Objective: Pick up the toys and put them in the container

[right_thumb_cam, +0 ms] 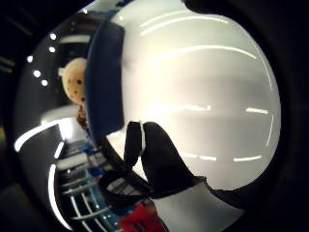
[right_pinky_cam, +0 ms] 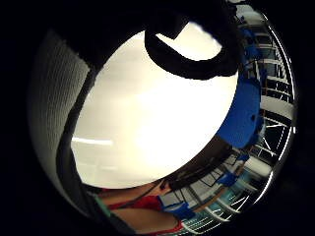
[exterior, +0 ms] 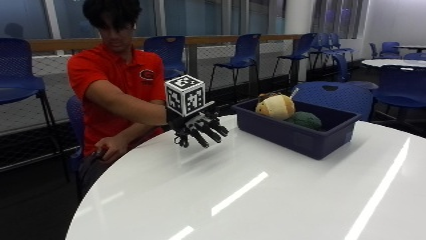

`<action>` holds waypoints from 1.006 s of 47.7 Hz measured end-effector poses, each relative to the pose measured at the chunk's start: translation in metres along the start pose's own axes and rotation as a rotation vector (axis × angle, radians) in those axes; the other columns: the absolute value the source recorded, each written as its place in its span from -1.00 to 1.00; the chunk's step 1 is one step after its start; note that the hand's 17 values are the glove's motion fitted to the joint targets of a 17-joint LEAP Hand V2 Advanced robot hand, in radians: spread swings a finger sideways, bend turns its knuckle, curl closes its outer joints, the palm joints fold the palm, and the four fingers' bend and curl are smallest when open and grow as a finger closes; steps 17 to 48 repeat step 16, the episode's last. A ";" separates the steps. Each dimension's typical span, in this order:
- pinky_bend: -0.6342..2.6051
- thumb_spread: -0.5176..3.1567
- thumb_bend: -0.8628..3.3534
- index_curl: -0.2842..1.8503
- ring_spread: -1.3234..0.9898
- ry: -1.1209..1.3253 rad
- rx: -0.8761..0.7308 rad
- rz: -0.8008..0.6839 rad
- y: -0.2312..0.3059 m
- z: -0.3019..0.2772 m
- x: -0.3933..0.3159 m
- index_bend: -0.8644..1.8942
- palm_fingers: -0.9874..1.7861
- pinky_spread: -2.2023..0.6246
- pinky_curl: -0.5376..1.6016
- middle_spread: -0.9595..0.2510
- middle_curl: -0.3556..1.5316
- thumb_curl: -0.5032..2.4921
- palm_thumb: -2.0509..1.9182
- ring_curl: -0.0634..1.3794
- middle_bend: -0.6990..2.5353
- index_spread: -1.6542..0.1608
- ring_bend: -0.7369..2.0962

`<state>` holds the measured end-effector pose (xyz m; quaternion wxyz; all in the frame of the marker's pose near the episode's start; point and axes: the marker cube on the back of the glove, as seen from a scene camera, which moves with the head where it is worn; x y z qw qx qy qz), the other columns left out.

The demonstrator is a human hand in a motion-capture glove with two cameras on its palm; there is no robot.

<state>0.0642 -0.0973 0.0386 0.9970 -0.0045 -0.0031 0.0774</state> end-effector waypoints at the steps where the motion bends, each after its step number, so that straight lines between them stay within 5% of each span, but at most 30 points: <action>1: -0.14 -0.11 -0.62 -0.47 0.15 0.001 -0.001 -0.003 0.001 0.000 -0.002 -0.25 -0.37 0.64 -0.19 0.54 -0.36 -0.53 0.00 -0.43 -0.48 0.46 -0.35; 48: -0.14 -0.11 -0.62 -0.46 0.15 0.000 0.001 -0.021 0.006 -0.005 -0.002 -0.26 -0.37 0.64 -0.19 0.55 -0.36 -0.53 0.00 -0.44 -0.48 0.46 -0.35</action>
